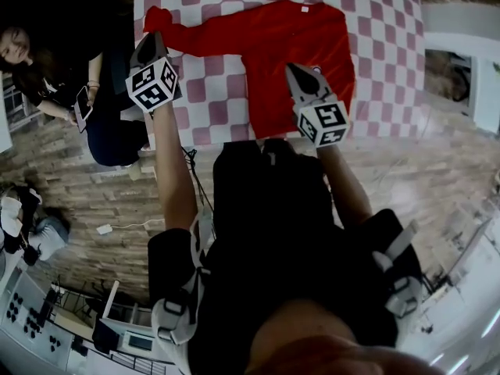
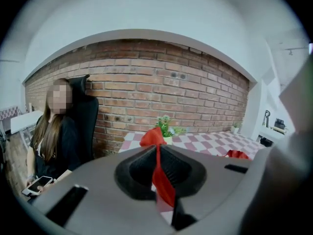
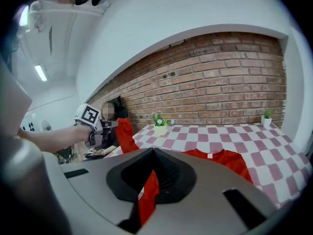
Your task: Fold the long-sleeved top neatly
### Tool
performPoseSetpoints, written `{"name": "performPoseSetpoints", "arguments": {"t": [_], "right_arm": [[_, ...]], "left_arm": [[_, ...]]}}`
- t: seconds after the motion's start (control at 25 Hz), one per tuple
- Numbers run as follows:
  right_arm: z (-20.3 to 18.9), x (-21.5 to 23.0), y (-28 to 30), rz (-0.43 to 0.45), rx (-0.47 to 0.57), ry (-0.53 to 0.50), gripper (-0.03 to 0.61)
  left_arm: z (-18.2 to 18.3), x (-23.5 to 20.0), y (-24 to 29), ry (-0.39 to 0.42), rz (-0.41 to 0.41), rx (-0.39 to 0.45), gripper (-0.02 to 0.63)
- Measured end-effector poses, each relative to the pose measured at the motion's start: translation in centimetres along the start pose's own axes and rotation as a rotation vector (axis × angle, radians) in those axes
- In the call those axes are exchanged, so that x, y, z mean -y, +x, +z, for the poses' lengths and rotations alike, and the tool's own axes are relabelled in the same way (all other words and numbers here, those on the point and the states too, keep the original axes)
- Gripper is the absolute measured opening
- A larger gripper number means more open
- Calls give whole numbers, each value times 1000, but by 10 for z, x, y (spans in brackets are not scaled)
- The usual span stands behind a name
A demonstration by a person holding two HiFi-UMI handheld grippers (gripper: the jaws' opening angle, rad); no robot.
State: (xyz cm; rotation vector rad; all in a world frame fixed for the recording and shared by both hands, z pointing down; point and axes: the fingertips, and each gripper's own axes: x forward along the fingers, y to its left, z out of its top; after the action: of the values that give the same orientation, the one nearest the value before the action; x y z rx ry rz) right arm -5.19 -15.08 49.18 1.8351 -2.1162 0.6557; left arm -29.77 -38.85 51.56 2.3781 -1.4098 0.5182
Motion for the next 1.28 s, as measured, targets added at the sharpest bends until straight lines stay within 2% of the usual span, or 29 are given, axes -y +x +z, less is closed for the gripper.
{"name": "performPoseSetpoints", "arguments": {"t": [0.24,0.48,0.84,1.08,1.28], "right_arm": [[-16,36,-52,-21,7,32,9],[-34,65,-98,-52,26,44,9],[-53,99,-162,-104,65,61,9],[-72,121,-203,-141,77,77,9],[-90,136,-229,-165,75,94,9]], "left_arm": [[11,83,-22,50,-55,36,25],[11,171,-36,131,-149,41,25],[8,296,-69,198,-290,85,25],[-17,377,-92,258,-392,74,25],[-62,433,-101,287,-463,28,25]]}}
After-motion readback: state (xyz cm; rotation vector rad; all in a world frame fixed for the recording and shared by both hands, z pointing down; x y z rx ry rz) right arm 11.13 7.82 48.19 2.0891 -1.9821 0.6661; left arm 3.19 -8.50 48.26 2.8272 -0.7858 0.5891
